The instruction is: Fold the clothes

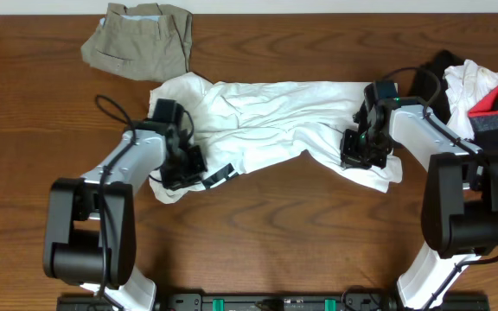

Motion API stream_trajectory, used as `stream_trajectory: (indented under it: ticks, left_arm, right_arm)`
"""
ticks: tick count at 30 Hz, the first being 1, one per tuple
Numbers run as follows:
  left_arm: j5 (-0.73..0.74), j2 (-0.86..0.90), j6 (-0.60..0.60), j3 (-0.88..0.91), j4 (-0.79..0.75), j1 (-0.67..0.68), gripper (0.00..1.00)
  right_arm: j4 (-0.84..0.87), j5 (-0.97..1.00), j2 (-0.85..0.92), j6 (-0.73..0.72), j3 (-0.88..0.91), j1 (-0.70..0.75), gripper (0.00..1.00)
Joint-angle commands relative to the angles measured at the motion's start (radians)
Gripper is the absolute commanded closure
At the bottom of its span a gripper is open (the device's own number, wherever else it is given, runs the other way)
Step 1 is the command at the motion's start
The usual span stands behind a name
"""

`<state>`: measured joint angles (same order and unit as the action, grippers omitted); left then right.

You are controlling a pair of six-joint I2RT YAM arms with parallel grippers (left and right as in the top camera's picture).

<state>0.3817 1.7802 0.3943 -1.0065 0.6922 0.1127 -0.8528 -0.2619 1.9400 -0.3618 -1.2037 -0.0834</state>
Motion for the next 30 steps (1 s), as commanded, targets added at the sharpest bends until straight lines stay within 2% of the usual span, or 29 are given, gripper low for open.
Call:
stream_trajectory:
  ticks: [1,9,17,21,30]
  left_arm:
    - [-0.02,0.014,0.068,0.004,0.023,-0.065,0.94]
    - [0.022,0.015,0.067,0.013,0.035,-0.17,0.94]
    - [-0.024,0.016,0.068,0.071,-0.011,-0.251,0.93]
    - [-0.015,0.016,0.066,0.071,-0.009,-0.316,0.89]
    - [0.005,0.016,0.052,0.071,-0.017,-0.469,0.89]
  right_arm:
    - [-0.003,0.056,-0.007,-0.079,0.021,0.054,0.9]
    - [-0.014,0.056,-0.007,-0.08,0.022,0.123,0.85]
    - [-0.032,0.098,-0.007,-0.079,0.022,0.131,0.89]
    - [-0.039,0.131,-0.007,-0.098,0.022,0.139,0.89]
    - [-0.048,0.153,-0.007,-0.116,0.022,0.224,0.89]
